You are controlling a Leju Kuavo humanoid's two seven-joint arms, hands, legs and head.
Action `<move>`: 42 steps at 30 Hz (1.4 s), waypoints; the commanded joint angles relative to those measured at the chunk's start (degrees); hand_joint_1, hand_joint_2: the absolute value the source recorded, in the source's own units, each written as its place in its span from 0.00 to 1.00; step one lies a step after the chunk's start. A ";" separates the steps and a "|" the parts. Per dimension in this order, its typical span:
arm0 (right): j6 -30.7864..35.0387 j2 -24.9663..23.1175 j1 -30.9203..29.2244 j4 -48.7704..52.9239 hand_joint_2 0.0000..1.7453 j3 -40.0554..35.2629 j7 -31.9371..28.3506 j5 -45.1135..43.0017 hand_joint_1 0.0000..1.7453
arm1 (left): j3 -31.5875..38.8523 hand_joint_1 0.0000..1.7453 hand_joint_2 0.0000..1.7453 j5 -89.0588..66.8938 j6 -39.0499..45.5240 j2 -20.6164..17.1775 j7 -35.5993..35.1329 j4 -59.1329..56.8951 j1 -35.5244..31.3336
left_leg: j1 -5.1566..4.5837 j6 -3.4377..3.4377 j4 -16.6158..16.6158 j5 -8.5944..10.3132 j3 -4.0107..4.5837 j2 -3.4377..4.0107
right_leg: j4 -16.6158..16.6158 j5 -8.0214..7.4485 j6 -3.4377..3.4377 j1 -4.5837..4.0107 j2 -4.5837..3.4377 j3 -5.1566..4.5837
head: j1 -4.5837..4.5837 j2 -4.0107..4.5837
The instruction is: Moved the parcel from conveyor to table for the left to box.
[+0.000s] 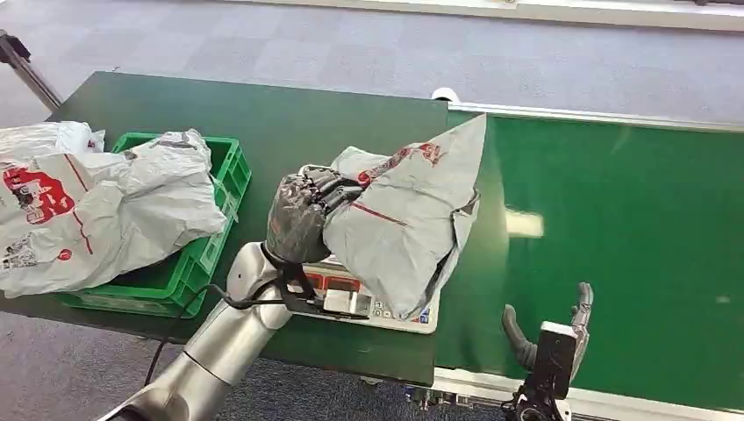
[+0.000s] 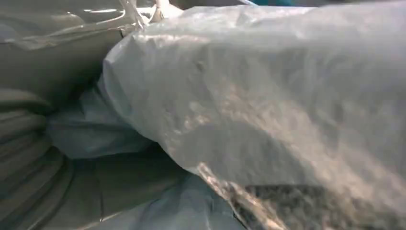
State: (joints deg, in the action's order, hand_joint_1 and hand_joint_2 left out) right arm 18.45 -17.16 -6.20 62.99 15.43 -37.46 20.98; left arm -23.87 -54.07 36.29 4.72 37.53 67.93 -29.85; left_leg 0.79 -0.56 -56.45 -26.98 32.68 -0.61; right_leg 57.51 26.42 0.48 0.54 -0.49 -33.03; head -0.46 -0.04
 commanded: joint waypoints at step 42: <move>-0.62 -0.08 -2.70 -1.77 1.00 0.83 1.54 1.64 0.00 | 33.18 1.00 1.00 -35.93 -18.50 -24.61 -63.65 -48.47 -16.51 | 0.10 -0.03 0.14 0.05 -0.14 0.22 | -0.04 0.01 -0.07 -0.10 -0.12 0.05 | 0.02 0.00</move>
State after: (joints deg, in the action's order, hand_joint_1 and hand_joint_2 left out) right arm 18.18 -17.94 -6.56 64.89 15.96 -35.82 23.12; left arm 13.36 -90.03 33.59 -17.26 -23.27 43.16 -40.32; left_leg 0.92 -0.63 -56.43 -26.97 32.72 -0.35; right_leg 57.55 26.42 0.44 0.43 -0.72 -33.16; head -0.44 -0.04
